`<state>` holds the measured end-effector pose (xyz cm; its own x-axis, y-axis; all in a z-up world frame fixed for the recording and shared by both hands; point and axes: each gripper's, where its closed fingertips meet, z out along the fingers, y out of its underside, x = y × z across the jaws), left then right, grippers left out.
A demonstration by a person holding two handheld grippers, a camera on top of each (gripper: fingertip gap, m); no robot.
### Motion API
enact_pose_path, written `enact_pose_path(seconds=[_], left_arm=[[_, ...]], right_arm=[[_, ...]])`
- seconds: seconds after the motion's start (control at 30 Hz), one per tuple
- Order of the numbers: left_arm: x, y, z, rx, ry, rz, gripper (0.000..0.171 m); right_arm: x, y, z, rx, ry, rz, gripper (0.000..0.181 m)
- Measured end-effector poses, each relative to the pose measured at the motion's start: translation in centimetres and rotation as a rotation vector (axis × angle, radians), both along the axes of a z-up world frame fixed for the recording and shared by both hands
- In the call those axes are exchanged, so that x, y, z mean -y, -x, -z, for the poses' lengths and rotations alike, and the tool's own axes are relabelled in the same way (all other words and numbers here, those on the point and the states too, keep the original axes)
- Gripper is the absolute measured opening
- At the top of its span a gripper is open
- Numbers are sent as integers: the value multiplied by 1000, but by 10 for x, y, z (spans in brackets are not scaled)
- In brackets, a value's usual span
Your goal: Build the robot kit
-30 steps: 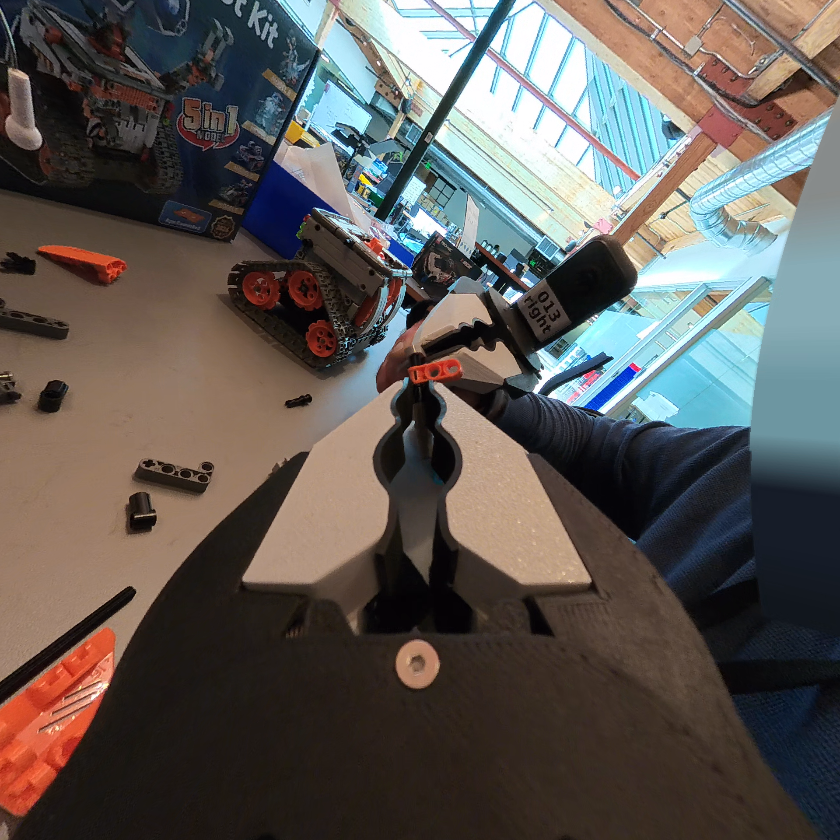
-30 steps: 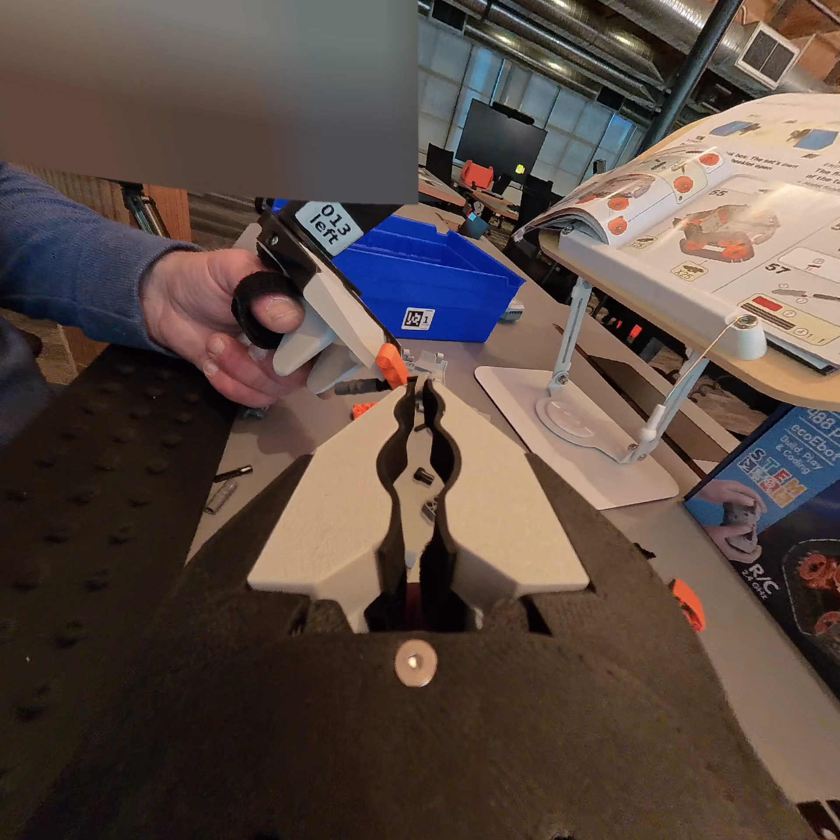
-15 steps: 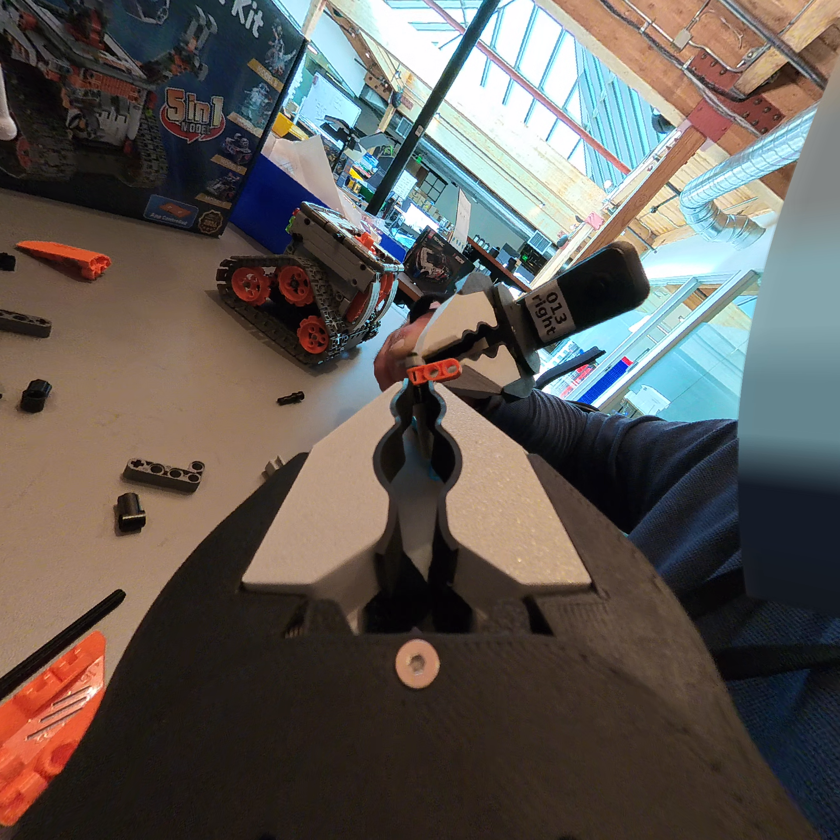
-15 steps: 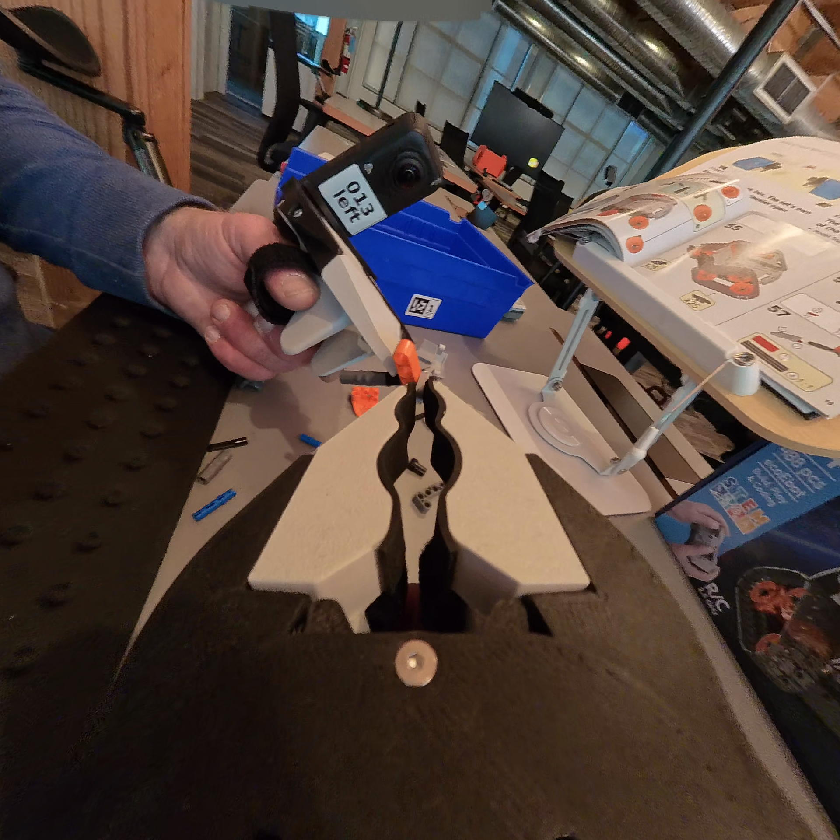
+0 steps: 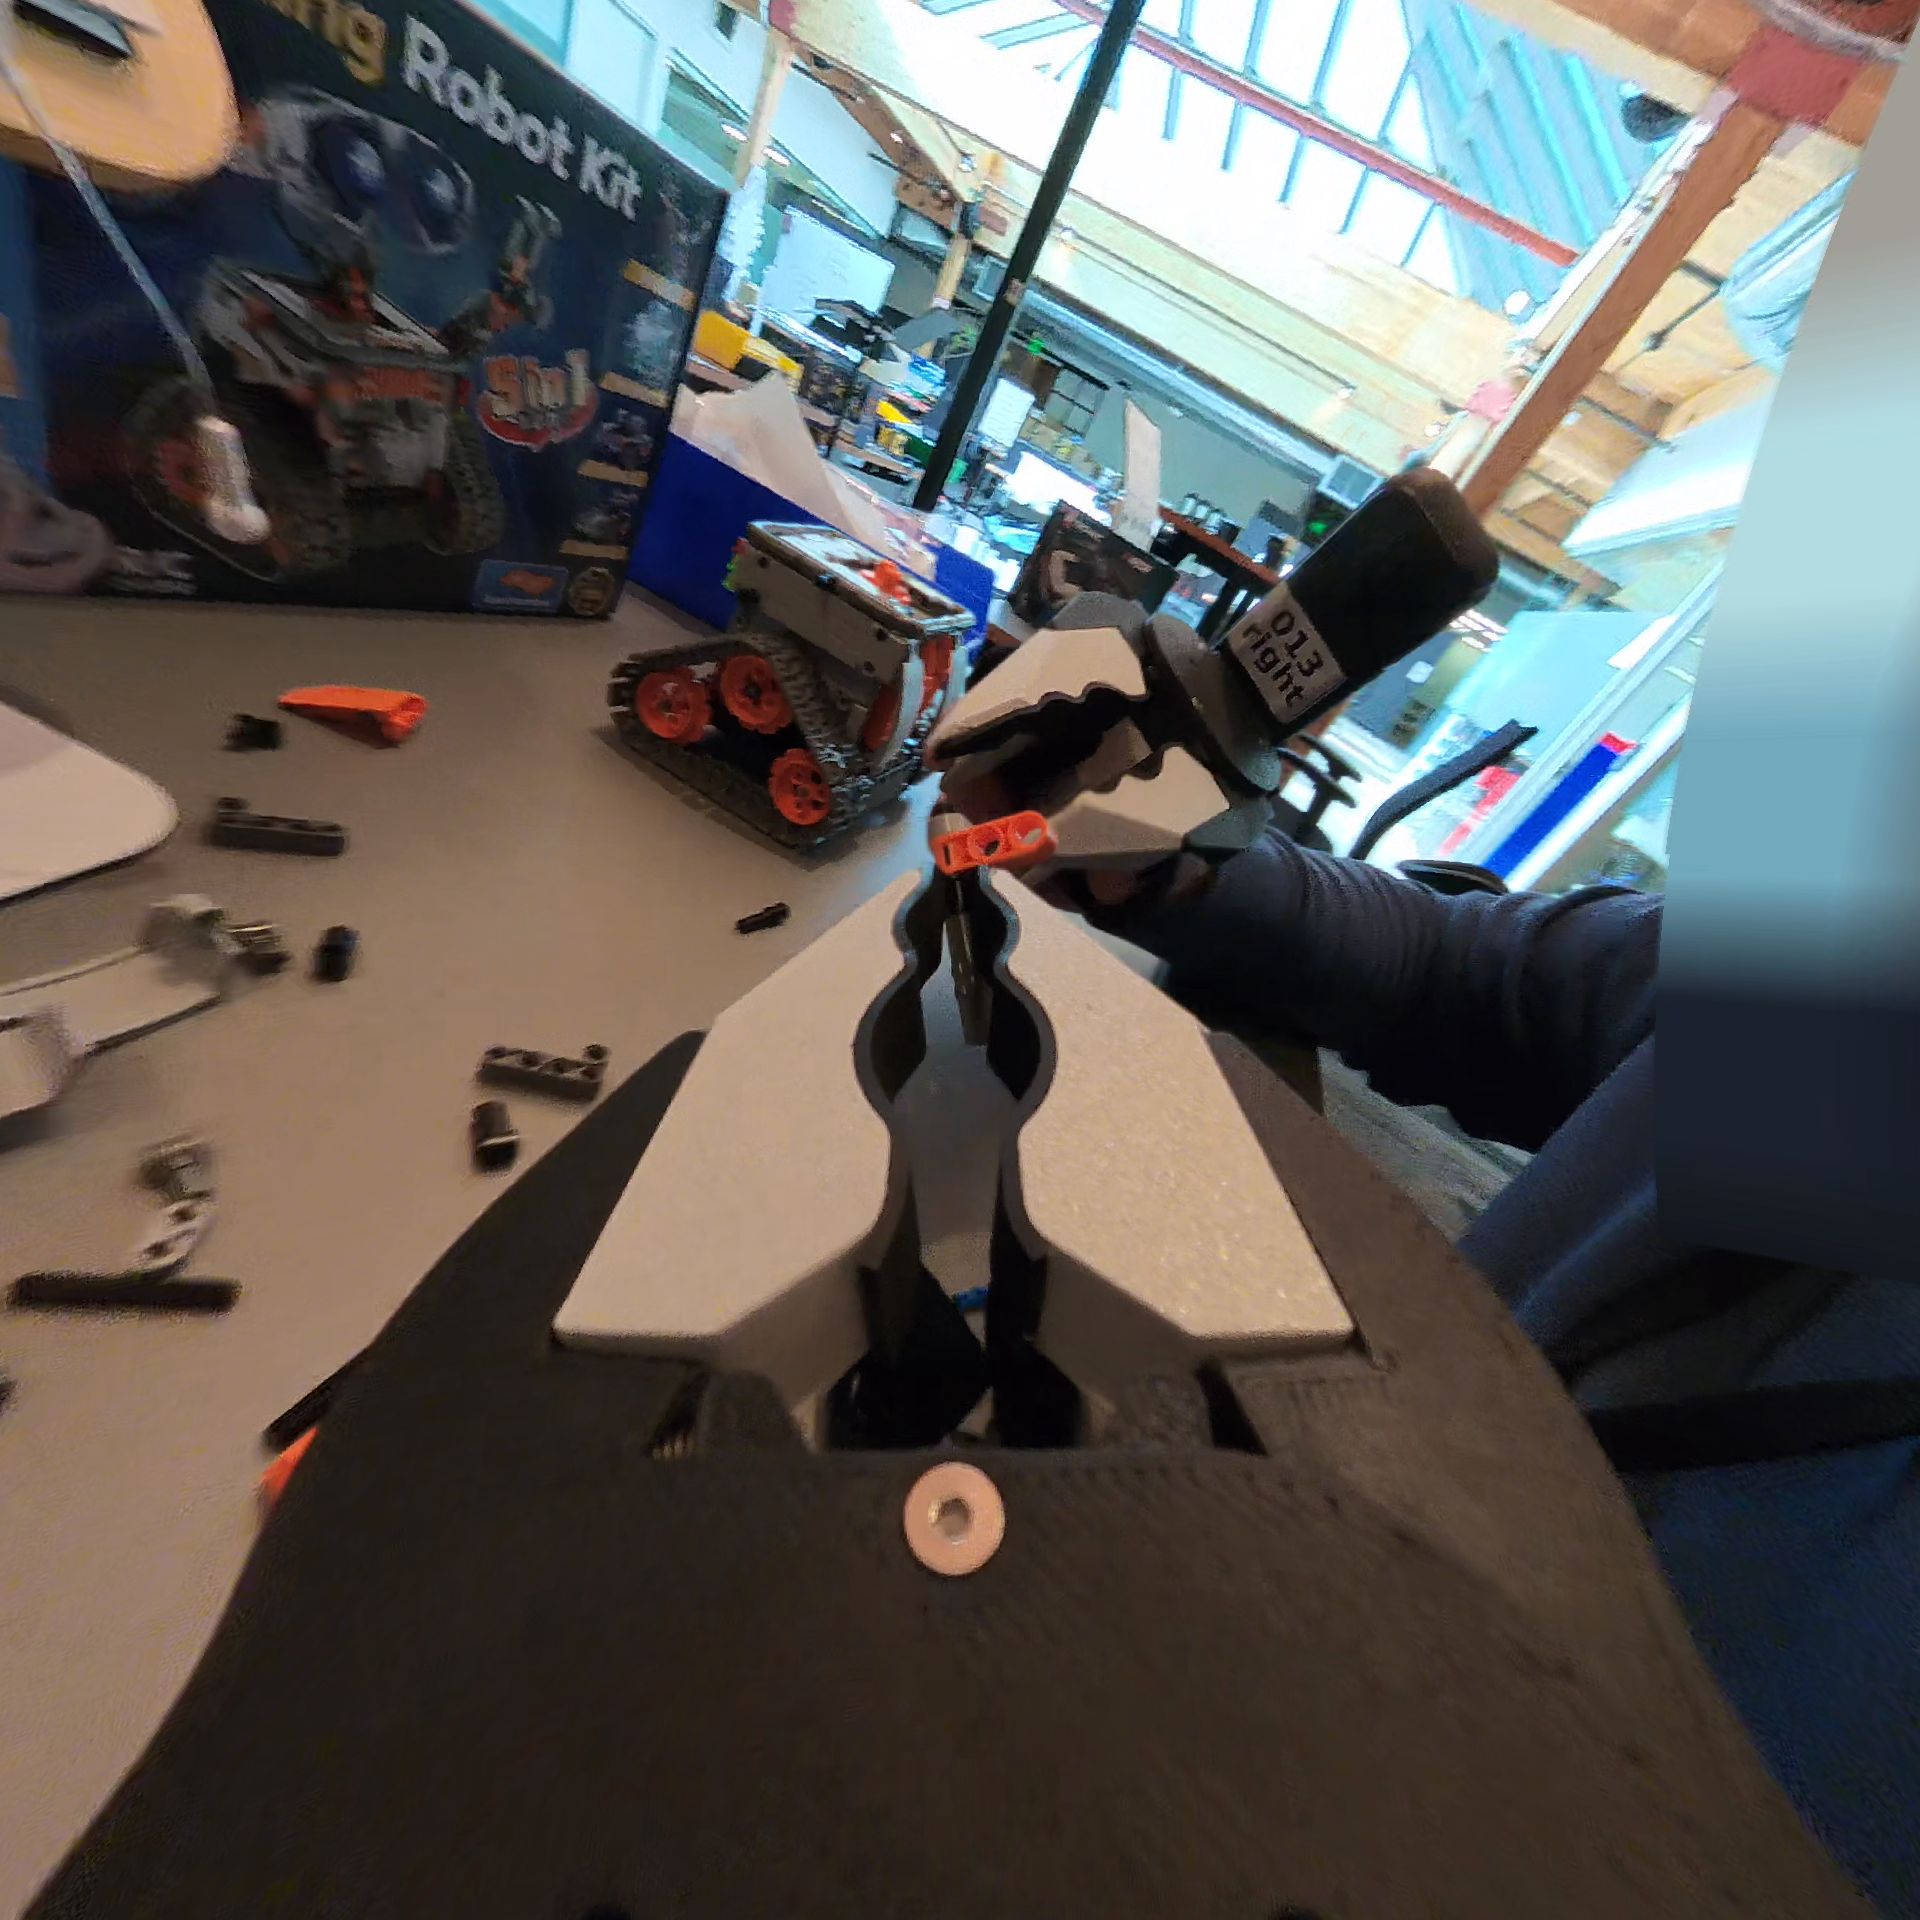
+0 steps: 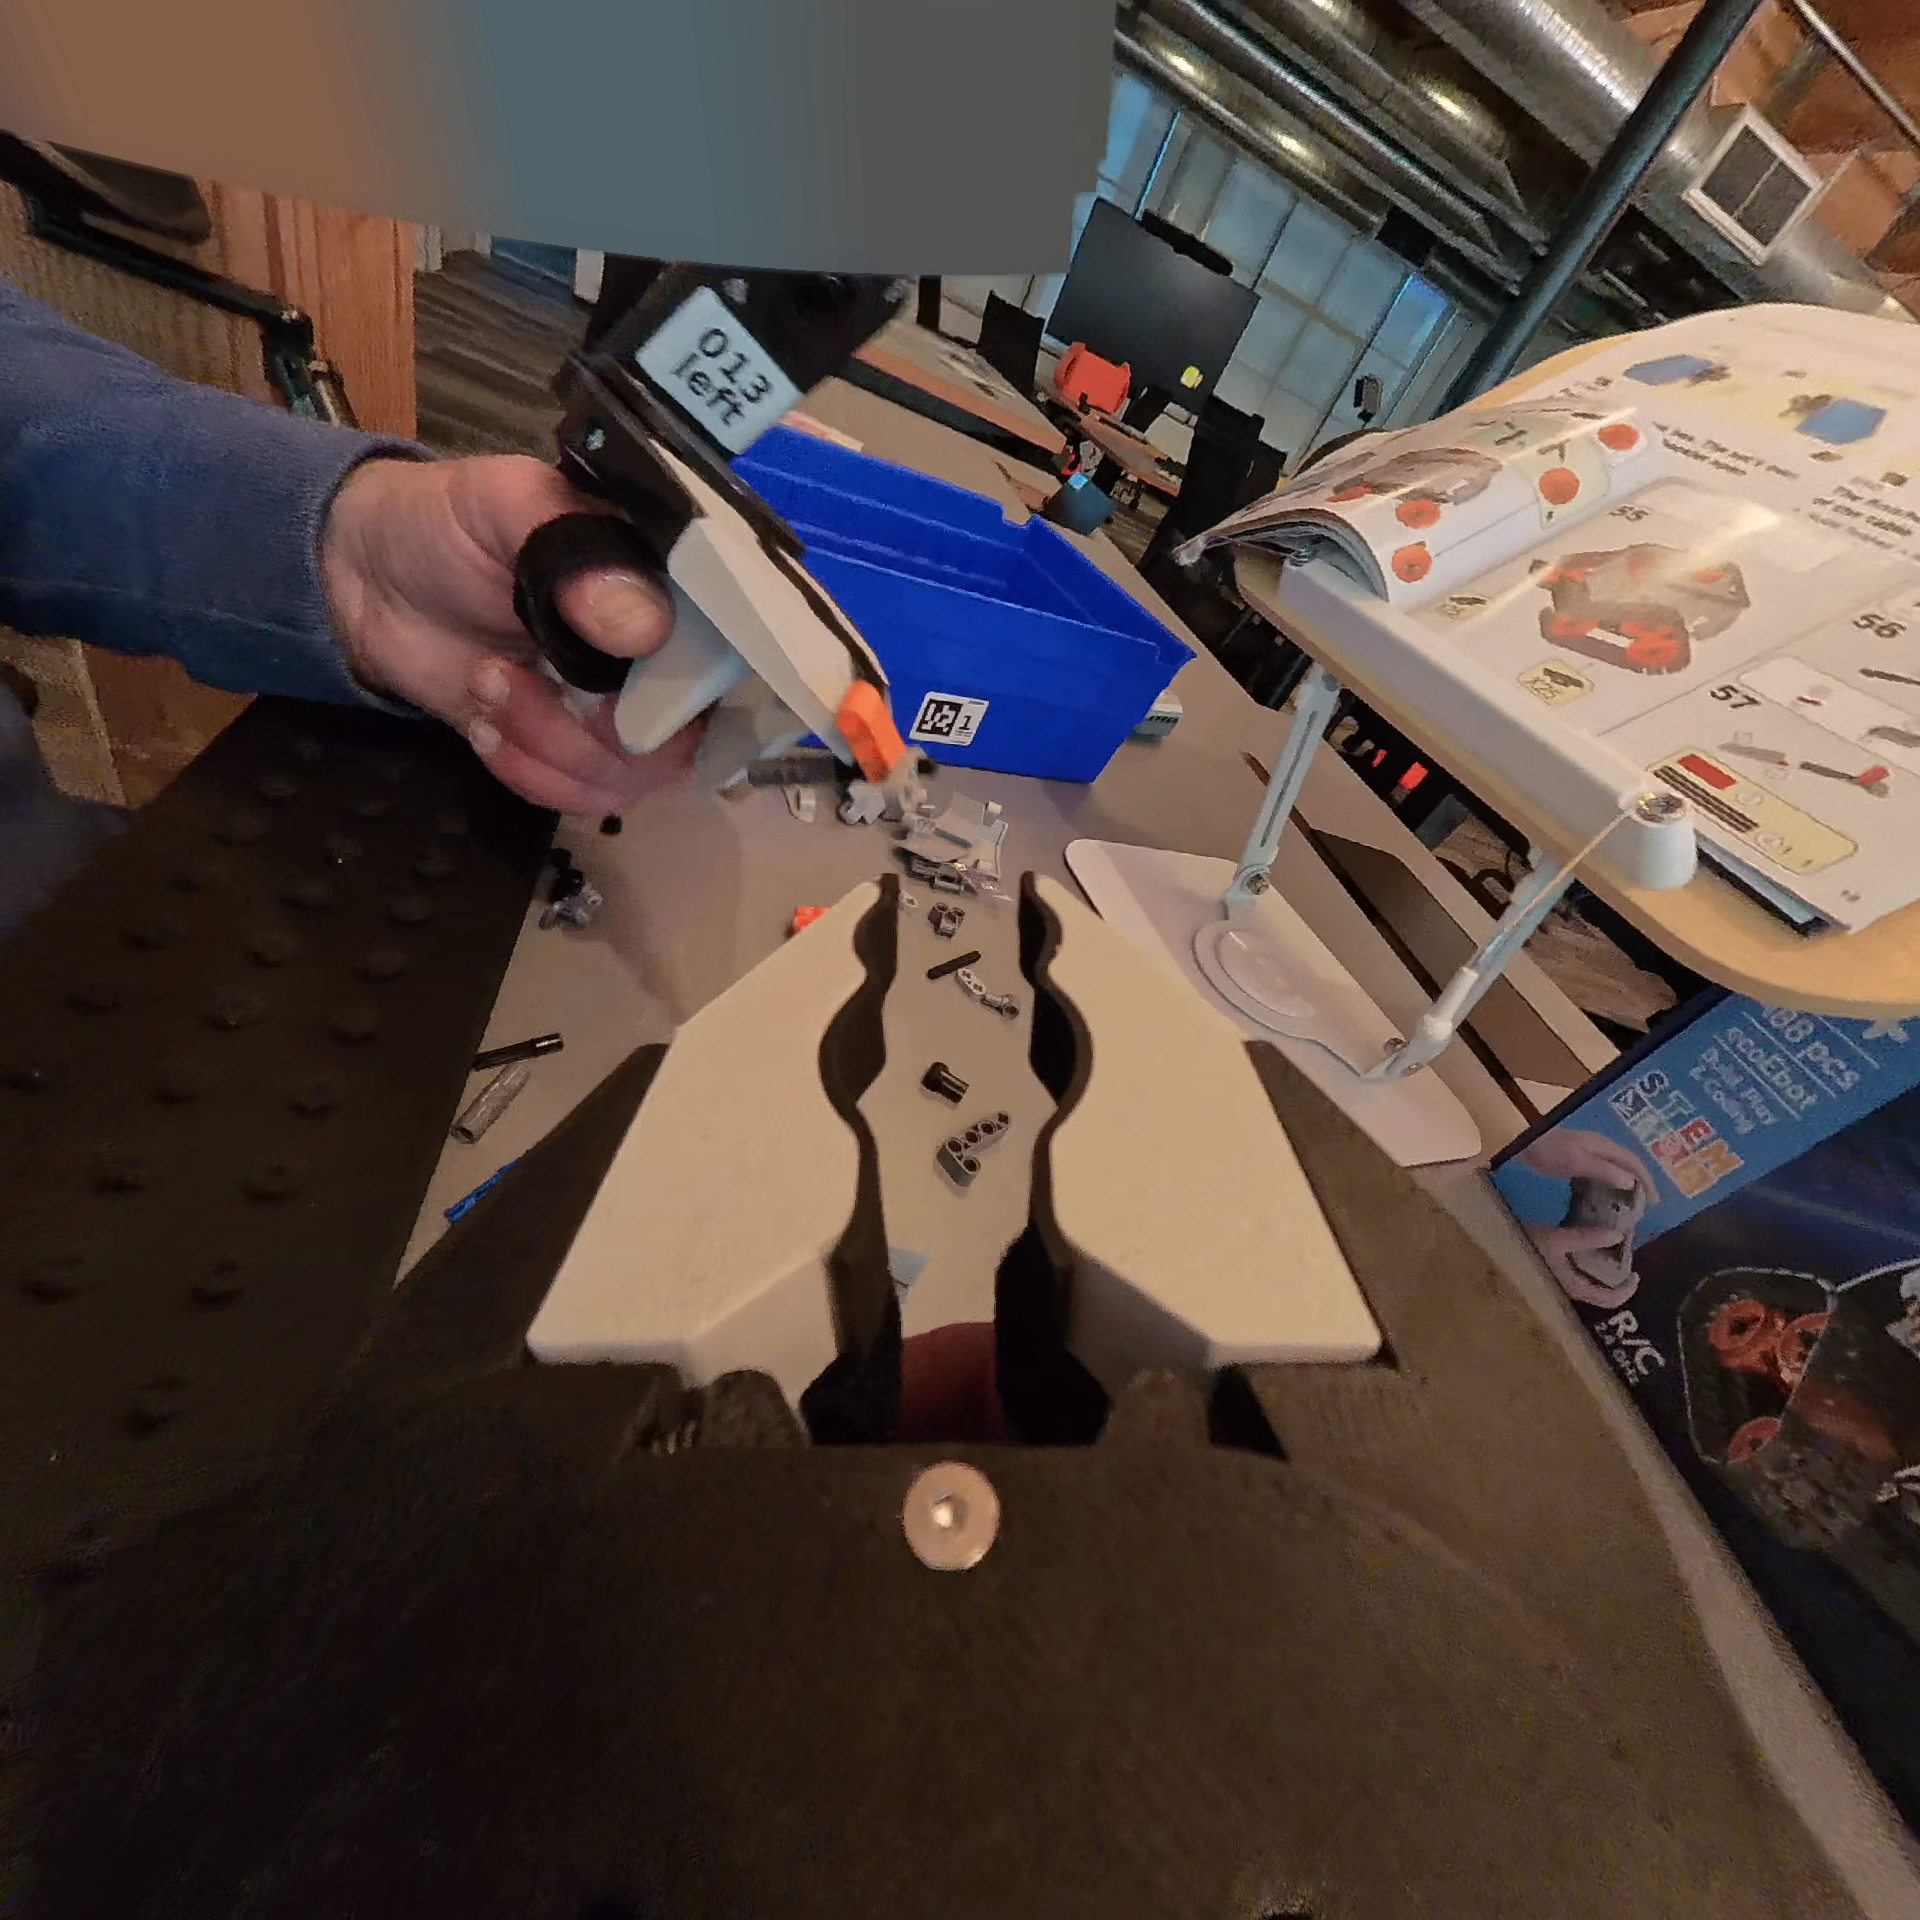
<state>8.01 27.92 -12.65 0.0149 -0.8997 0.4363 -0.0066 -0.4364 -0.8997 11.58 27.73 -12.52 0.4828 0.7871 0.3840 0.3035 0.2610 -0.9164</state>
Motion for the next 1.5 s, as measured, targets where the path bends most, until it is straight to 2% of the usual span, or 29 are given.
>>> enact_pose_path(seconds=[0.1, 0.27, 0.43, 0.57, 0.83, 1.07, 1.17, 1.33, 1.5], left_arm=[[-15, 34, -5, -19, -52, -115, 4], [-12, 84, -5, -95, -157, -218, 5], [-12, 114, 2, -54, -107, -255, 5], [-13, 130, -2, 21, -76, -264, 5], [-12, 144, -9, 110, -57, -252, 5], [-11, 148, -13, 153, -30, -226, 5], [-12, 149, -14, 170, -21, -224, 4], [-11, 153, -17, 198, -29, -226, 5], [-11, 155, -19, 219, -26, -224, 5]], right_arm=[[-9, 0, 8, -1, 75, 19, 16], [-16, 26, 45, 153, 222, 23, 10], [-7, 60, 81, 324, 355, -65, 12], [-4, 90, 96, 408, 394, -124, 11], [0, 113, 109, 517, 477, -204, 13], [23, 78, 110, 606, 561, -233, 14], [27, 76, 107, 595, 551, -223, 14], [-12, 92, 95, 495, 482, -118, 15], [-55, 109, 94, 509, 442, -109, 16]])
